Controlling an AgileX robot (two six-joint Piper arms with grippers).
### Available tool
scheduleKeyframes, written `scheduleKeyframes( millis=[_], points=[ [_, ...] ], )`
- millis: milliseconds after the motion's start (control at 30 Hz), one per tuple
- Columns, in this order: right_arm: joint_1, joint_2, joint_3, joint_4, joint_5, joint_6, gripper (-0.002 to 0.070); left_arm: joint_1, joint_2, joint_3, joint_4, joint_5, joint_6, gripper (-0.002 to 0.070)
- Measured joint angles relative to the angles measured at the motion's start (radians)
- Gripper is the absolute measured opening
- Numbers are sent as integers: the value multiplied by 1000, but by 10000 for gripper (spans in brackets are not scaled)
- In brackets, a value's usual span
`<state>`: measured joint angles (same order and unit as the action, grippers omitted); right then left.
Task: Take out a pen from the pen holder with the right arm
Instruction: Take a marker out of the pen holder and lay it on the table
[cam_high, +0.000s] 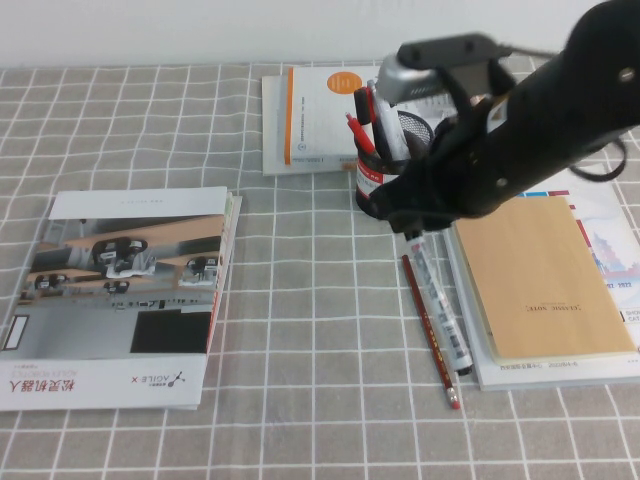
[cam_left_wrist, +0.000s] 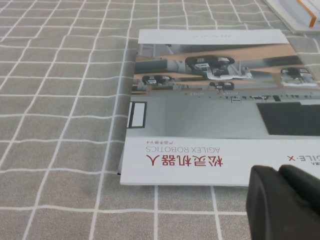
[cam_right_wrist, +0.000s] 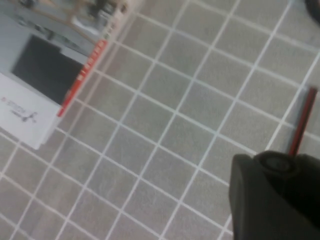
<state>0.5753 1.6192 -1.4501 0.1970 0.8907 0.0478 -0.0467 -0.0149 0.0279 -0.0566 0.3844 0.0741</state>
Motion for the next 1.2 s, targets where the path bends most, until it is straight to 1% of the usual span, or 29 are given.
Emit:
scheduleKeyframes(
  millis=[300, 567, 1200],
  points=[
    [-2, 153, 0, 14, -61, 34, 107, 0, 0, 0, 0, 0, 0, -3],
    [-35, 240, 0, 39, -117, 39, 107, 0, 0, 0, 0, 0, 0, -3],
    [-37, 347, -1, 46, -235, 37, 106, 0, 0, 0, 0, 0, 0, -3]
  ],
)
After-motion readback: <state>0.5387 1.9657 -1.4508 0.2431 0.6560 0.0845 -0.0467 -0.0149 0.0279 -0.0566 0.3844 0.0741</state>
